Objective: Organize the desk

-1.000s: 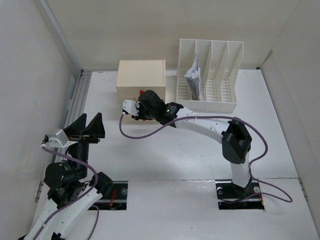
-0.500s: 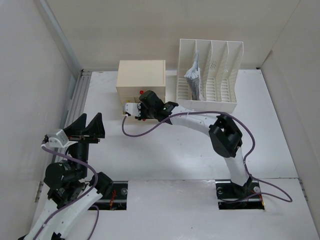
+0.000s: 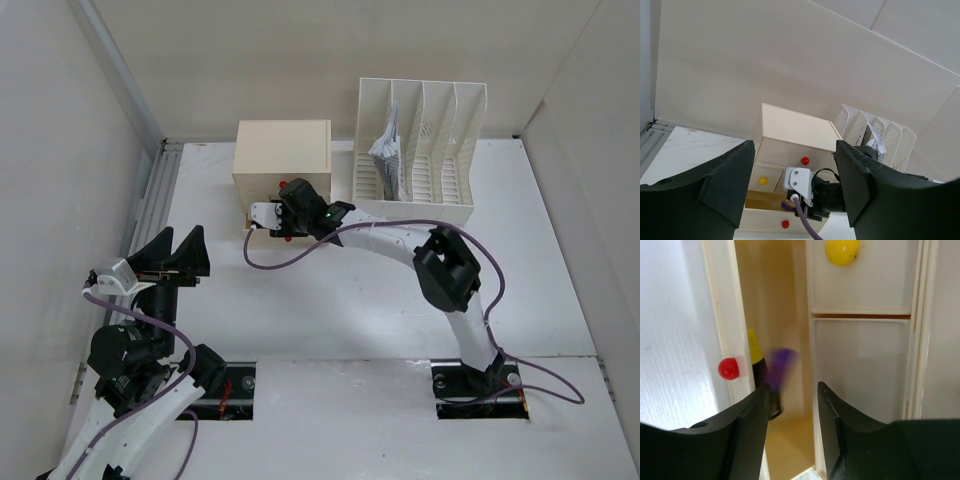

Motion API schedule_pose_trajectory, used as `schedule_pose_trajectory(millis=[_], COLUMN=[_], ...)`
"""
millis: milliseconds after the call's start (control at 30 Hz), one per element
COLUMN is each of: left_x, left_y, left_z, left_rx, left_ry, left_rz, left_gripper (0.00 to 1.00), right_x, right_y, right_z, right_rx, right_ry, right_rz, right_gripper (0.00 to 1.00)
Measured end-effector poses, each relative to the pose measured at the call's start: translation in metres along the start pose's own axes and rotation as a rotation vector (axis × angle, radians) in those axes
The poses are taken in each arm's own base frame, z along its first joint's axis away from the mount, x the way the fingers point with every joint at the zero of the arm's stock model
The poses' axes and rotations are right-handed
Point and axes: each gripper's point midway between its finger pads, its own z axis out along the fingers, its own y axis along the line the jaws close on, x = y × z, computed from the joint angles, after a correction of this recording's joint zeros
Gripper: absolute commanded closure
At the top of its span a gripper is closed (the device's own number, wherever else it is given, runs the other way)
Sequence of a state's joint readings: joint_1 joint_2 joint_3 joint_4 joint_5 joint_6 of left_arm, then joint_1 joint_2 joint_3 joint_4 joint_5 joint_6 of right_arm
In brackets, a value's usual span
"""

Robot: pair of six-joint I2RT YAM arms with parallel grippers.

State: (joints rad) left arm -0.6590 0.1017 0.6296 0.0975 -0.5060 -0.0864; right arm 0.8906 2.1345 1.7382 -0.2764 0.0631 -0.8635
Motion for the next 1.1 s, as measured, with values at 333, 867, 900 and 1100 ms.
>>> schedule_pose_trajectory(millis=[333,867,900,1100], left_x=[0.000,0.000,0.000,0.000], left_y=[0.000,0.000,0.000,0.000], left_z=[0.000,0.000,0.000,0.000], left_rx=[0.000,0.000,0.000,0.000], left_ry=[0.000,0.000,0.000,0.000], left_rz=[0.000,0.000,0.000,0.000], left_gripper=[0.37,0.37,0.37,0.37], right_x=[-0.008,-0.033,-0.028,0.010], right_y=[0.009,0.063,0.064,0.048], right_z=[0.000,-0.014,-0.010,0.015], right_rx=[-0.039,-0.332,-0.321,-0.130], right_ry=[-0.040,-0.170,-0.147,0.020], right_rz=[0.073,0.169,0.183,0.273], right_gripper=[1.00,1.00,1.00,1.00])
